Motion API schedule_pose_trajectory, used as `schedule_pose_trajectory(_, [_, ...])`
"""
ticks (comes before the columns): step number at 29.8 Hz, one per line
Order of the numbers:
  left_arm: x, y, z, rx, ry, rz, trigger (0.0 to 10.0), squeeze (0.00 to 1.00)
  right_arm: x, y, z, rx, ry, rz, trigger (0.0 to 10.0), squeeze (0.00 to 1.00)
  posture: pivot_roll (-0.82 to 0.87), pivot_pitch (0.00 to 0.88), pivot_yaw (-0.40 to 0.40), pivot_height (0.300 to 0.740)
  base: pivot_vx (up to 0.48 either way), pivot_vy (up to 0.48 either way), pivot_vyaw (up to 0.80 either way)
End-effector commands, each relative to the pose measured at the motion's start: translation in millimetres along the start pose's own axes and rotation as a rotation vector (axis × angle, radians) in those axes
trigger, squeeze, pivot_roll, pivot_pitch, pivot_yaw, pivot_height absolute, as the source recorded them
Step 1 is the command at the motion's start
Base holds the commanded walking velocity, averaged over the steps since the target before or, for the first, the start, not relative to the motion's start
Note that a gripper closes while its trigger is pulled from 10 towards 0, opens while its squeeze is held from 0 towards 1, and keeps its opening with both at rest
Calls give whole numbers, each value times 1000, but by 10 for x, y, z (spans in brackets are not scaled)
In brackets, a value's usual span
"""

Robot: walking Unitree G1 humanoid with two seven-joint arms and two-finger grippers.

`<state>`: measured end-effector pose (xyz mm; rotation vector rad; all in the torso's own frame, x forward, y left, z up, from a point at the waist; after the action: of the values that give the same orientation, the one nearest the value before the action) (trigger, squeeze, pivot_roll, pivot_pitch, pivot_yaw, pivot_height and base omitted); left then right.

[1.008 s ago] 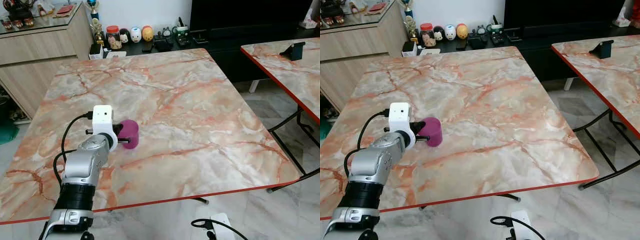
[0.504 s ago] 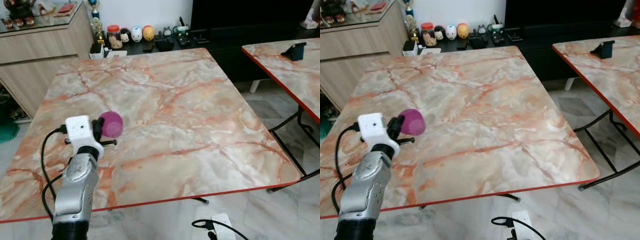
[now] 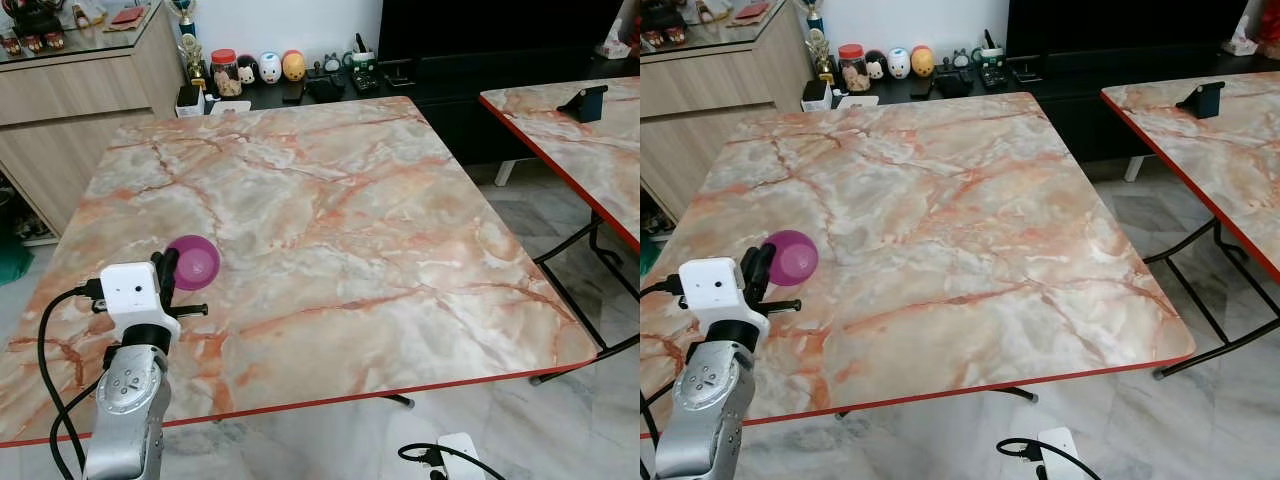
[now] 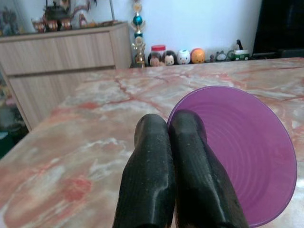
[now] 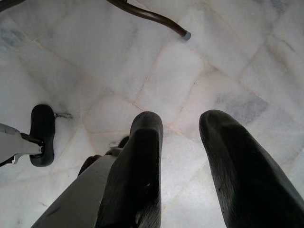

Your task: Setting the table

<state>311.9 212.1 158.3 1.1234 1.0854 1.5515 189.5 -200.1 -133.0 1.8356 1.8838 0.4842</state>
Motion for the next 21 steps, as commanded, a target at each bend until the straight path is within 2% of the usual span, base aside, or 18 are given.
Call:
schedule_pose_trajectory(1, [10,91,-19,-40,-6,34,10000,0,26,-7,1,3,4,12,10000,0,-38,0,15,740,0,0,0])
schedule_pose_trajectory(9, [66,69,28,-21,70,4,10000,0,113,36,12,-8,18,12,10000,0,-37,0,11,740,0,0,0])
schedule_pose_trajectory(21, [40,162,129,-47,67,-1,10000,0,156,81,19,-21,26,21,10000,0,-44,0,18,740,0,-428,0])
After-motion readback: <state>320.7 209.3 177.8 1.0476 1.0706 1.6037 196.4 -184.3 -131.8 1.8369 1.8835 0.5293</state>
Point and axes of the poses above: a point about 5 cm out from each wrist's last joint towards the gripper, its own z axis pointing out of the wrist towards the gripper, its own y axis along the axis of the wrist's last joint, x = y × z, the point moved 5 cm from there along z, pointing out of the wrist towards the gripper, and after that the axes turned 8 degrees about z, right-handed, at the moved point
